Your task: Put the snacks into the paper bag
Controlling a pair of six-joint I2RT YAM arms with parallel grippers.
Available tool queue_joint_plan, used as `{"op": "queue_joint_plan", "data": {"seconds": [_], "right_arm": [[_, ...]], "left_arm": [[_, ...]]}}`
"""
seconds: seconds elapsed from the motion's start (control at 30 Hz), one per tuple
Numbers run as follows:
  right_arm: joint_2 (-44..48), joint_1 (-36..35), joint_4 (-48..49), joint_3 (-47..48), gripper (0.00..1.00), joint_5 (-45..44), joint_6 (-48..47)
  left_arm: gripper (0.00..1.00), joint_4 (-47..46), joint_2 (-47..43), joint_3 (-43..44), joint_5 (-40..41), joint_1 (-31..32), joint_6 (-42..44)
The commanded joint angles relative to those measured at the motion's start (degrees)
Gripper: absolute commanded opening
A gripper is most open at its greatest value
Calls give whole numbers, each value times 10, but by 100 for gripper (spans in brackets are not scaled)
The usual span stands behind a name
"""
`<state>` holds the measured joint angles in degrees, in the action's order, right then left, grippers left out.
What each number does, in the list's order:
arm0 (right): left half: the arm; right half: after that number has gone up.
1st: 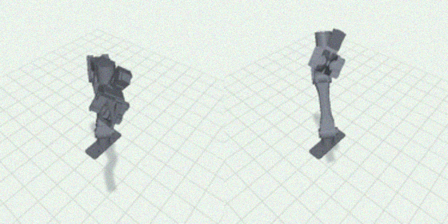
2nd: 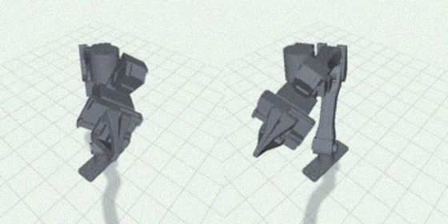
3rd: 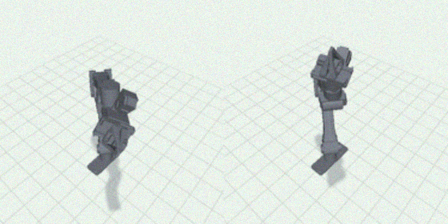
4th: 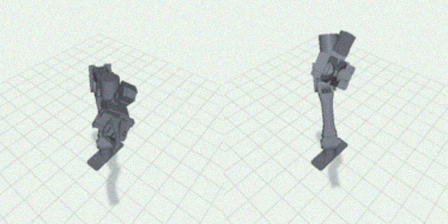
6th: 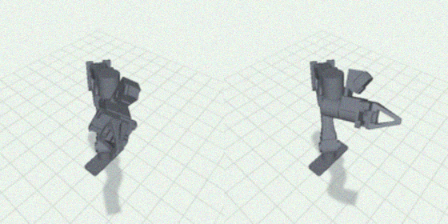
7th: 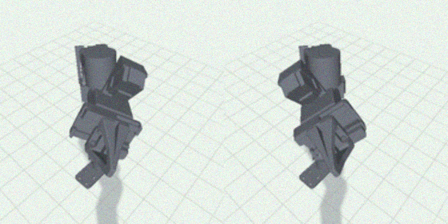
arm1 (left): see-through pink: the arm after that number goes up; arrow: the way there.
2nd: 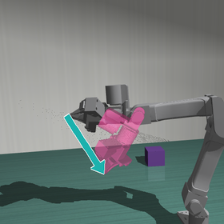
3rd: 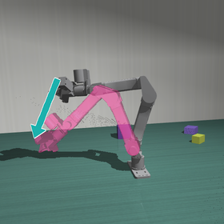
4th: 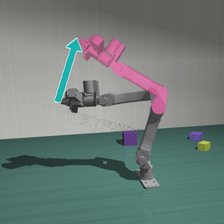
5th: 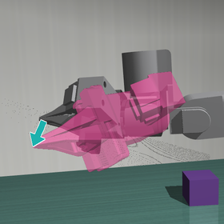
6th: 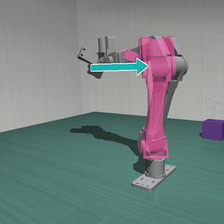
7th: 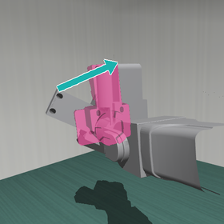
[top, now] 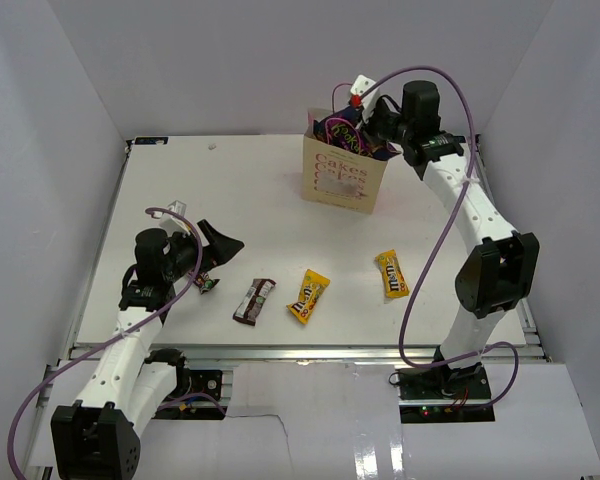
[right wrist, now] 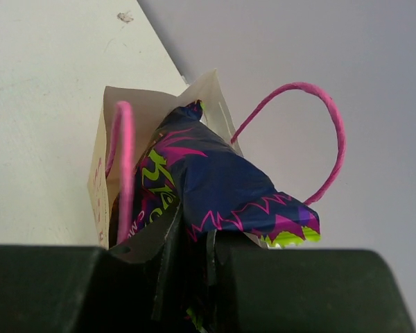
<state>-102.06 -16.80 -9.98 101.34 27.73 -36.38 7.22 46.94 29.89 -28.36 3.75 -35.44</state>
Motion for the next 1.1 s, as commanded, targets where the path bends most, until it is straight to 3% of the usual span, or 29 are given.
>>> {"op": "queue_joint_plan", "data": {"seconds": [0.0,0.1,0.13,0.23,0.4,0.53,0.63,0.8,0.93,1.07], "right_arm": [[39,-5,82,25,13,-9,-27],[27,-10,69,38,39,-13,-26],[25,-12,68,46,58,-15,-17],[16,-13,57,80,73,-15,11],[14,-10,2,132,82,-25,32],[62,12,-49,88,91,-15,64],[141,43,-104,-15,91,19,111],[258,69,-181,-298,92,33,132],[317,65,-197,-450,93,-62,197],[277,60,-199,-504,98,-195,253]], "left_arm": [[98,-13,-1,-6,-11,-2,0],[98,-13,0,-7,-10,-2,0],[98,-12,1,-6,-9,-3,-1],[98,2,6,-1,1,-3,-2],[98,55,41,19,61,-2,-35],[98,86,66,31,56,-2,-27],[98,103,67,30,33,-2,-6],[98,150,53,28,15,-1,13],[98,158,53,29,8,13,7],[98,165,85,43,49,56,-5]]}}
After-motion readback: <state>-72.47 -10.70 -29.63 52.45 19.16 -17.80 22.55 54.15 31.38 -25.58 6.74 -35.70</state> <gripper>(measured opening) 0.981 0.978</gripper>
